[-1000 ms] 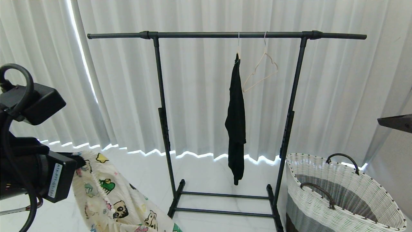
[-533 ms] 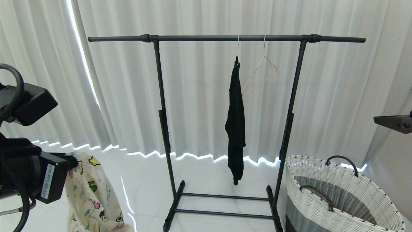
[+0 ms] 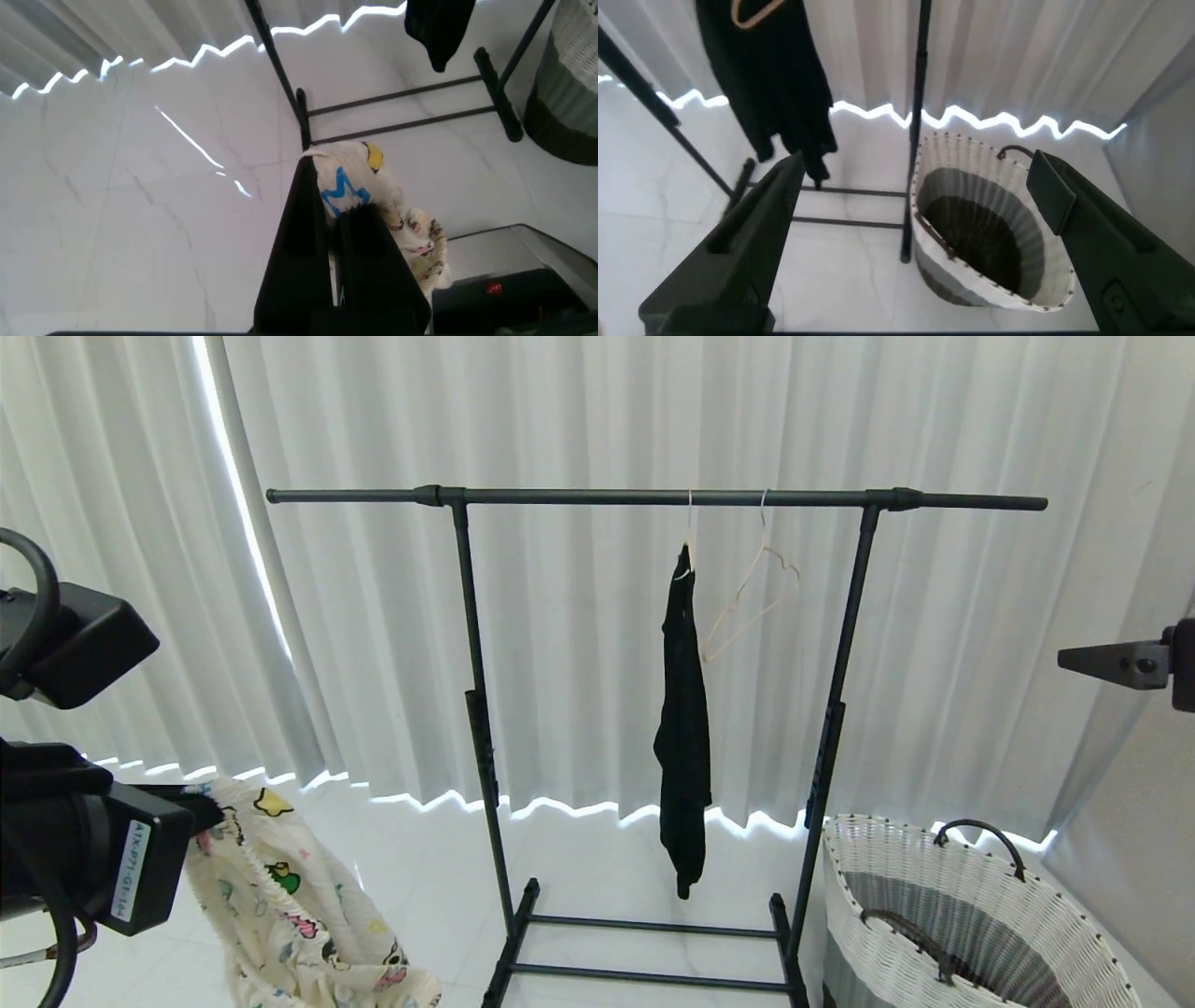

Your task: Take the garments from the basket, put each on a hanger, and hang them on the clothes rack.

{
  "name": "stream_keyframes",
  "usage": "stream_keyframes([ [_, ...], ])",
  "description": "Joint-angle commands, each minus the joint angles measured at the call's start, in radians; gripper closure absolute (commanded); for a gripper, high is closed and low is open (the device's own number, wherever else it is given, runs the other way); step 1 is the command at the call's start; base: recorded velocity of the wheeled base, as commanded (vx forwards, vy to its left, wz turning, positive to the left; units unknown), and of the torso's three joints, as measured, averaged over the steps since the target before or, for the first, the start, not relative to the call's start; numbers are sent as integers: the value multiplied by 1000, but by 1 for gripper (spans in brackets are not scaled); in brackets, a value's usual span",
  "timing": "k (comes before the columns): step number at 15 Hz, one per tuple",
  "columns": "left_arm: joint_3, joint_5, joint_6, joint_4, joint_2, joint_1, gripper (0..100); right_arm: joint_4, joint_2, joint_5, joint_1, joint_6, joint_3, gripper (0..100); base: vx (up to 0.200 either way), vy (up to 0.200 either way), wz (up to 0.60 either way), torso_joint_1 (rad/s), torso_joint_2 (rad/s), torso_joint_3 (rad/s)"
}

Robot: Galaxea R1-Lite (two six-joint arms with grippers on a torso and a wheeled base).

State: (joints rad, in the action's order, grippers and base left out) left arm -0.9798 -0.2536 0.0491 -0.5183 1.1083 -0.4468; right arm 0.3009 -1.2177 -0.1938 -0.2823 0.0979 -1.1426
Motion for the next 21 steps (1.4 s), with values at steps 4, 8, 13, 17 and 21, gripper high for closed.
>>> stream_keyframes([
  [4,21,-19,-2,4,-24,0,100,4,-5,-1,-23,62,12,0,0,0,0,205,-484,-276],
  [8,67,-58,0,162,-1,0,100,3,-14,-4,-24,57,27,0,0,0,0,223,-508,-280],
  [13,101,-93,49,216,10,0,100,-2,-5,-7,-24,52,56,0,0,0,0,226,-479,-260],
  [17,101,-92,54,216,18,0,100,-2,-11,1,-24,26,66,0,100,0,0,50,-96,-47],
  [21,101,-92,54,216,16,0,100,-2,-20,-1,-24,26,64,0,200,0,0,12,-12,-4],
])
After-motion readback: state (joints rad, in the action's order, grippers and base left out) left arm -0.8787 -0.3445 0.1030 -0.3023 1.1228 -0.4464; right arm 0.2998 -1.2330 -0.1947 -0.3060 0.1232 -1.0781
